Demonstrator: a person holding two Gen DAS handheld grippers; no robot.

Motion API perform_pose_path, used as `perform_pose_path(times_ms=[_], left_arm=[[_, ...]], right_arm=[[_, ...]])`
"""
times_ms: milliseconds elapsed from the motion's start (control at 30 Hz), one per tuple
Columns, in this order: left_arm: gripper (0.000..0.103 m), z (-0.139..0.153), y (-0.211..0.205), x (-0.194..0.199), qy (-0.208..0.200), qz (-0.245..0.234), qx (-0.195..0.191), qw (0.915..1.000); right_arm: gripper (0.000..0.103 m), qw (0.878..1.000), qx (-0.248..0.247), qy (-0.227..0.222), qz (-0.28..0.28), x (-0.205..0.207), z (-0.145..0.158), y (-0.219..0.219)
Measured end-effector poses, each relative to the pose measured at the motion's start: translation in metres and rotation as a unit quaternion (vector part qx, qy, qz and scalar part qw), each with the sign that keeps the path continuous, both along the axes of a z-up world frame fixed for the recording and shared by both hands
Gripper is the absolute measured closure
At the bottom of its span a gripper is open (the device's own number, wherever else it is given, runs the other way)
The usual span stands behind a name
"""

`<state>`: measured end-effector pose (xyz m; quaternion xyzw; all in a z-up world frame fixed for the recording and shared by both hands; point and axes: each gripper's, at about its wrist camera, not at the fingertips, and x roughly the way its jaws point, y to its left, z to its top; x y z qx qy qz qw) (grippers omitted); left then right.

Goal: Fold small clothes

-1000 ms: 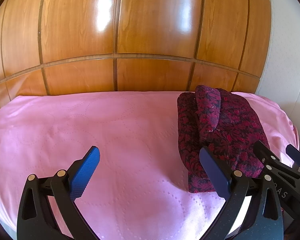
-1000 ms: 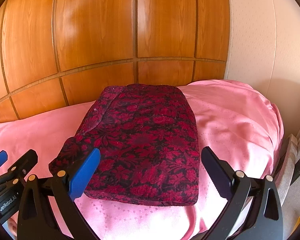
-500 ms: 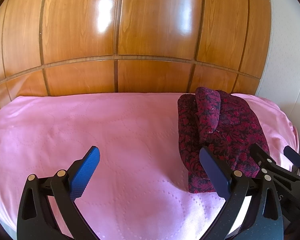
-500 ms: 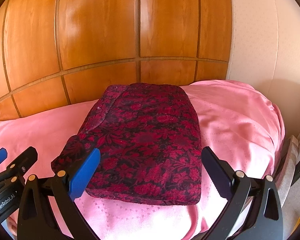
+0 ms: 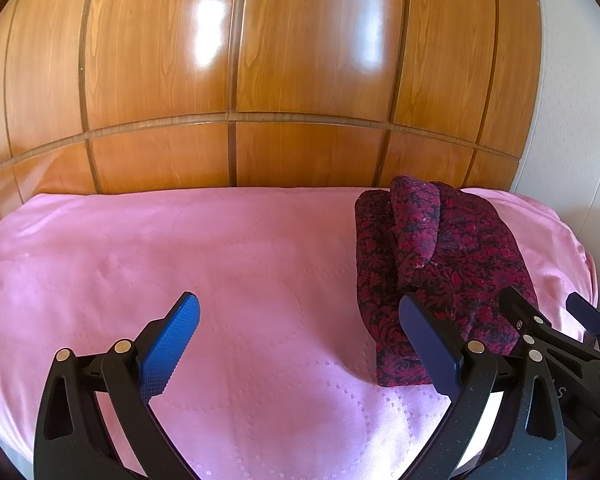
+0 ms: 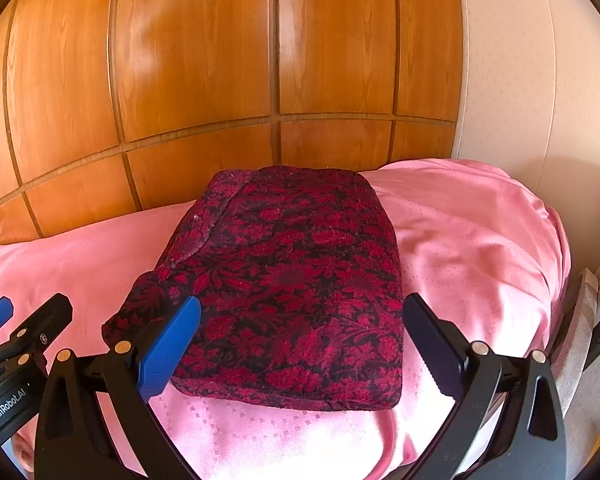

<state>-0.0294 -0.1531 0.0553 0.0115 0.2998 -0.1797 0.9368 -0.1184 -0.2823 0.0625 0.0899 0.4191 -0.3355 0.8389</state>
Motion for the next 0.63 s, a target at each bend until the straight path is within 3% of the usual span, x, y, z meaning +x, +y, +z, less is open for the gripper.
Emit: perform_pose_path(times_ms=[433, 633], left_arm=[[0.004, -0.003, 0.000, 0.005, 0.007, 0.009, 0.000, 0.9999], [0.004, -0.012, 0.000, 0.014, 0.019, 0.021, 0.010, 0.9995]], right_arm=[[0.002, 1.000, 0.006, -0.012, 0.002, 0.000, 0.005, -0.013], [0.002, 0.998, 0.010, -0.039, -0.048, -0.002, 0.025, -0.086]])
